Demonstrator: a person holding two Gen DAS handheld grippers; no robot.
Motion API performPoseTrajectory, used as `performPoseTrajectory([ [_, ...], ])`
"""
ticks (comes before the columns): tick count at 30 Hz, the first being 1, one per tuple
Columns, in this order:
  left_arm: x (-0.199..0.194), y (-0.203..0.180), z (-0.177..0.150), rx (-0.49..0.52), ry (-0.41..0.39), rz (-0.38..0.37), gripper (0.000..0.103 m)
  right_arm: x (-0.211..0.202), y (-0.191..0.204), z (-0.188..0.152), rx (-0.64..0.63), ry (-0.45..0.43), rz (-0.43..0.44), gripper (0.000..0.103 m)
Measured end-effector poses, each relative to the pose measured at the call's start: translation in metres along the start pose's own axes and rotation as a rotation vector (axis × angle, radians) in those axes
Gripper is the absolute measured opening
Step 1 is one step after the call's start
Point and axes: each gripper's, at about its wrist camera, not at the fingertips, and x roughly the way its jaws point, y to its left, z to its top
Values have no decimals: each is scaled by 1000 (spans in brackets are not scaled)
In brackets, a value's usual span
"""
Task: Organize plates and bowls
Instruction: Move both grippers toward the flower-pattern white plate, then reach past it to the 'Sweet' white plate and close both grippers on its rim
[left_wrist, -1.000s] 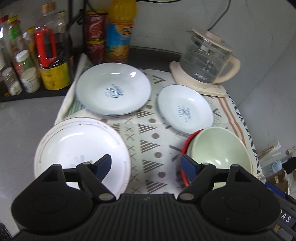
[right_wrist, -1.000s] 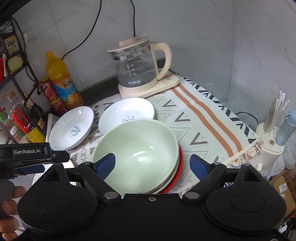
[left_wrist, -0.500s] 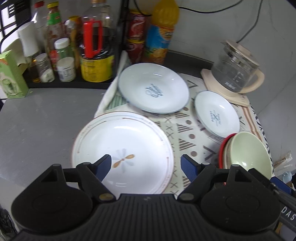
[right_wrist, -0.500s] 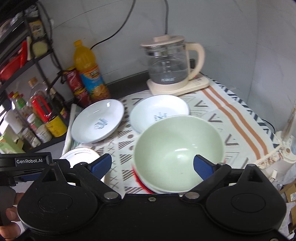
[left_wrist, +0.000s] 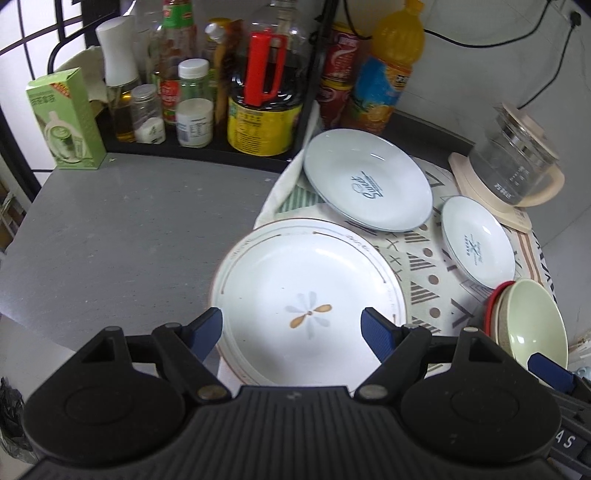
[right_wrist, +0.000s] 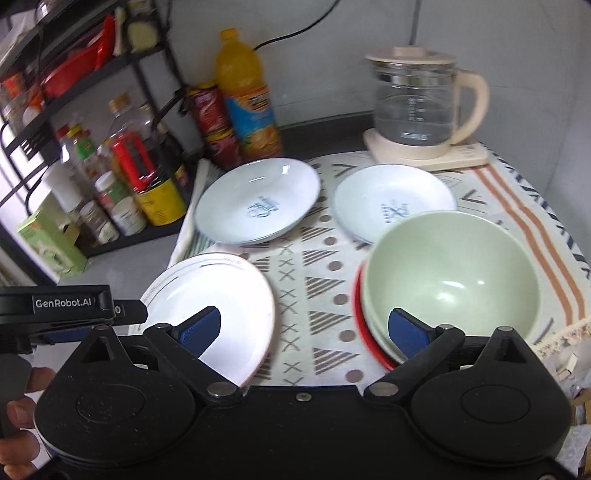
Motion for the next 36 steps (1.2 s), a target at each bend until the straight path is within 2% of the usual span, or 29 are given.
performPoseTrajectory([
  [8,4,13,5,-42,9,15,80,12,19,6,-58,28,21,98],
  [13,10,13,13,-43,2,0,80,23,26,10,-82,51,29,99],
  [26,50,4,50,-95,1,-30,80,60,32,40,-121,99,46,98],
  [30,65,1,61,-136,2,-63,79,75,30,55,-107,103,30,89],
  [32,74,-1,67,-142,4,-66,77,84,28,61,-110,99,21,88],
  [36,89,-4,78,-157,-8,-71,74,107,20,73,-65,136,25,74],
])
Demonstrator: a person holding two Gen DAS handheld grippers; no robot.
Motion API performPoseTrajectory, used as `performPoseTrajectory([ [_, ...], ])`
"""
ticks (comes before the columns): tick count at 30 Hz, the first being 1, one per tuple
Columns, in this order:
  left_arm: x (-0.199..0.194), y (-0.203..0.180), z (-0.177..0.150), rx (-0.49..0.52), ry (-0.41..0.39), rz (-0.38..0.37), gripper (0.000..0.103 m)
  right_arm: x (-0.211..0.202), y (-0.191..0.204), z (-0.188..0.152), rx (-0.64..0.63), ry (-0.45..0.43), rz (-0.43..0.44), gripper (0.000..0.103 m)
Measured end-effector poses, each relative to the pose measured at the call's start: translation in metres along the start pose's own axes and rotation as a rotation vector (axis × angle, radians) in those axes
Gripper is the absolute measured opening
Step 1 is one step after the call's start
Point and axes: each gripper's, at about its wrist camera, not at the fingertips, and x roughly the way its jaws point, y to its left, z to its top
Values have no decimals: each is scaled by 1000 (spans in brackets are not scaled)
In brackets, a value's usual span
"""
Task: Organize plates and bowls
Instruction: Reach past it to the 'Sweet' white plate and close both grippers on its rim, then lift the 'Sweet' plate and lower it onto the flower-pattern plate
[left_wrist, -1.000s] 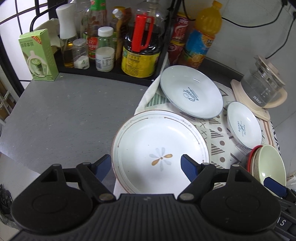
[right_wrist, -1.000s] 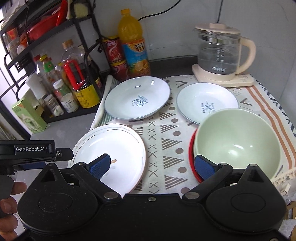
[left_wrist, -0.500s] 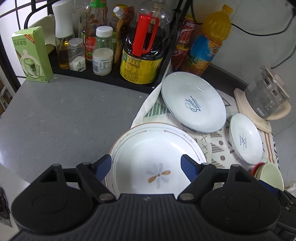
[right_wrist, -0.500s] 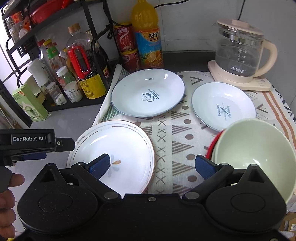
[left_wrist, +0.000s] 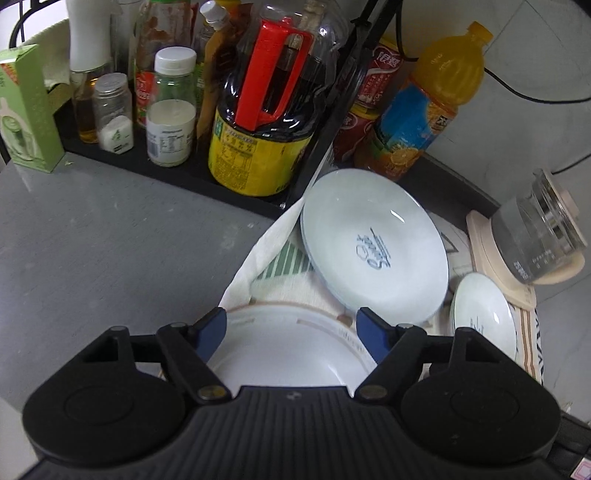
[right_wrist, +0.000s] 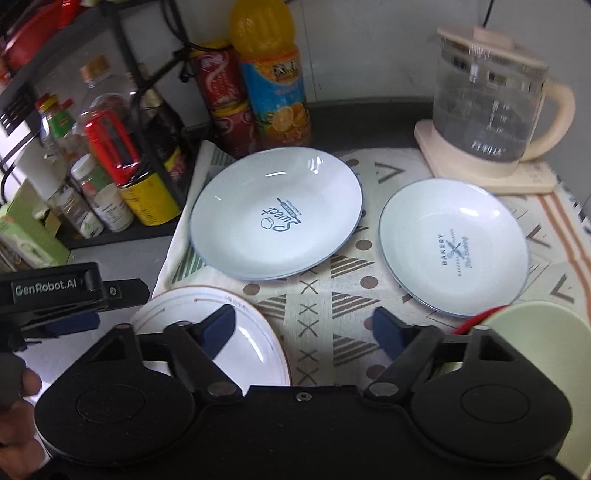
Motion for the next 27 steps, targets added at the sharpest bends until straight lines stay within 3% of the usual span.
performPoseTrajectory([
  [15,75,-7,25,-120,59,-16,42,73,-17,40,135,125,4,45],
  [27,110,-8,28,-161,100,-18,23,117,-21,51,156,192,7,32],
])
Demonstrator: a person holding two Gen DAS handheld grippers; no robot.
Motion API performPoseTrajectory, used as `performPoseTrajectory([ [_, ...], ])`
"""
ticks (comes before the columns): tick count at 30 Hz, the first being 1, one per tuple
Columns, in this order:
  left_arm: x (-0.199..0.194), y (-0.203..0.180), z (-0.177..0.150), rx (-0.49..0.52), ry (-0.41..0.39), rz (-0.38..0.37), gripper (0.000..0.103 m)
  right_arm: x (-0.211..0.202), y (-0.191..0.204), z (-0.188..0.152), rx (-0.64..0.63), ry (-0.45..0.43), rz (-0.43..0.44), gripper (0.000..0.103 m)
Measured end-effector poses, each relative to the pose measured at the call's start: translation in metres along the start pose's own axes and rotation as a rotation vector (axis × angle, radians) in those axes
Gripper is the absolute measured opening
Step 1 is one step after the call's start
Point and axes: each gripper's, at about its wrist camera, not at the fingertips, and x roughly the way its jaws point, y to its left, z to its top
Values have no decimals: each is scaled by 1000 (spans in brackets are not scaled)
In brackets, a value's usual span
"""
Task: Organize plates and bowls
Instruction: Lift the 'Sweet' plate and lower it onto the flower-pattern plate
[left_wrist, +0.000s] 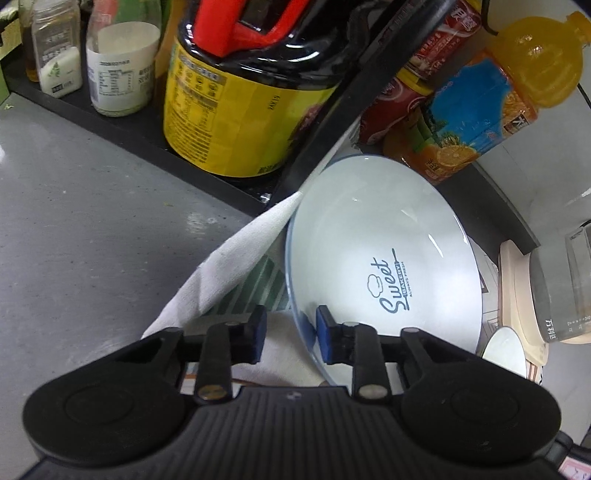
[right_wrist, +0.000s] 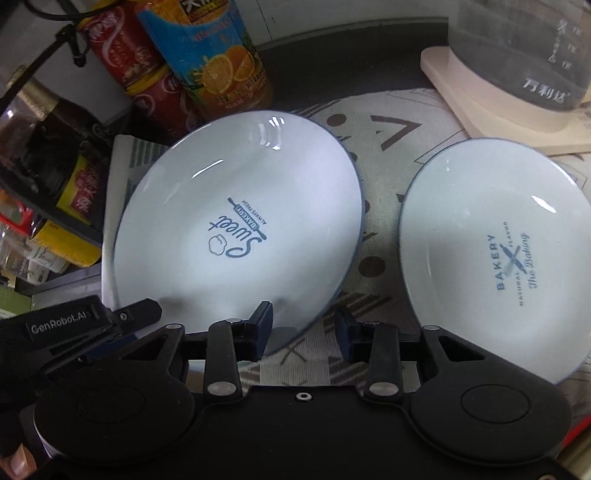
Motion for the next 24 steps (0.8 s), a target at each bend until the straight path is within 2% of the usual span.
performPoseTrajectory([
  [3,4,-7,-2,37,-13,-14,12,6,-1,3,20,3,15,29],
  [7,1,-11,-5,38,-9,4,12,9,-9,4,59,-14,37,25],
  [12,-21,-20,-11,89,-53,-10,12,-1,-26,0,115,-46,99,15],
  [15,-29,-22,-15,106,-58,-5,12,-15,-23,-4,70,-88,86,14],
  [24,-57,-14,-32,110,-61,-17,12,-39,-23,-28,93,-109,91,15],
])
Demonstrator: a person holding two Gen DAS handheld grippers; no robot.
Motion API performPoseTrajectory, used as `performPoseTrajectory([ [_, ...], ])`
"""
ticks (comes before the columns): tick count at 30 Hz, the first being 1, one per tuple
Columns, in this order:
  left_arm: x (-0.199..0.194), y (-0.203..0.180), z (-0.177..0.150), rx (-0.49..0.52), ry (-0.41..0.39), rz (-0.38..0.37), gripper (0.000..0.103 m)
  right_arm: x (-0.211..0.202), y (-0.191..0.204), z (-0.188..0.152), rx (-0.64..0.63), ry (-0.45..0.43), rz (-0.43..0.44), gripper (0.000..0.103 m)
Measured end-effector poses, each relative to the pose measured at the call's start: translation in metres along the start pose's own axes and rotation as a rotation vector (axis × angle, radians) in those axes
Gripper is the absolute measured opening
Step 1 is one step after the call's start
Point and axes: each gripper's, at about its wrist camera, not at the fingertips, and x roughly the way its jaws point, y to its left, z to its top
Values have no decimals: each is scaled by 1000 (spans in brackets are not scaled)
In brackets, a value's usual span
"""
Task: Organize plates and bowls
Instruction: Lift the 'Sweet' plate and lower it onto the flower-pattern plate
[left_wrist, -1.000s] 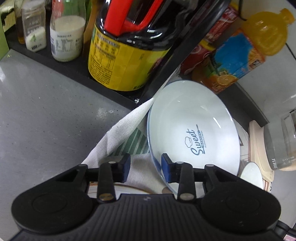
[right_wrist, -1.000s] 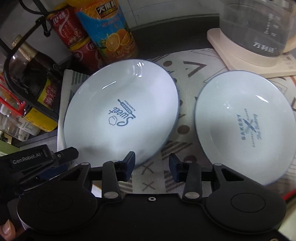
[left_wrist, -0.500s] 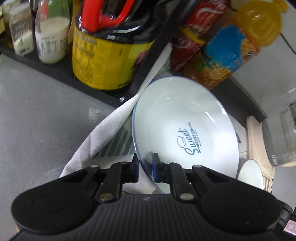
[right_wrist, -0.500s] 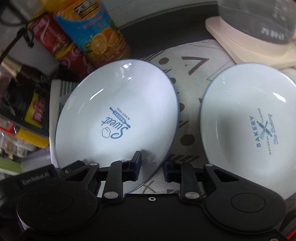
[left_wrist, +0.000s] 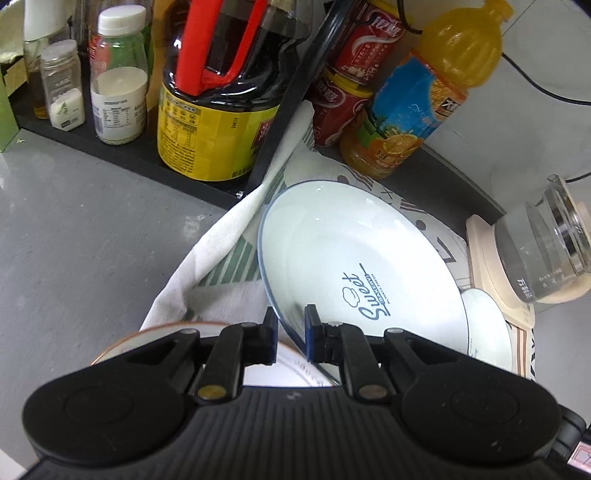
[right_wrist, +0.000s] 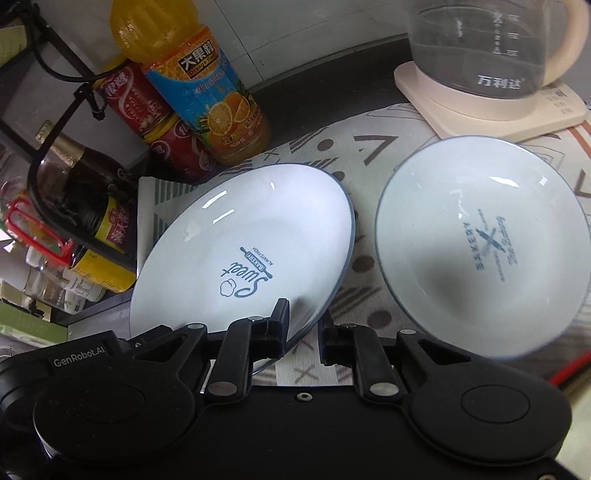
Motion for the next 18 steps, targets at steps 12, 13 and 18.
performPoseTrajectory([
  [12,-34,11,-23,2,-33,-12,12,-36,14,-29,-39,-45,4,15],
  [13,-37,12,-26,2,-35,-13,12,-38,14,-32,-42,-50,3,15],
  [18,-51,20,-39,8,-47,-11,12,-48,18,-45,-52,-63,5,15],
])
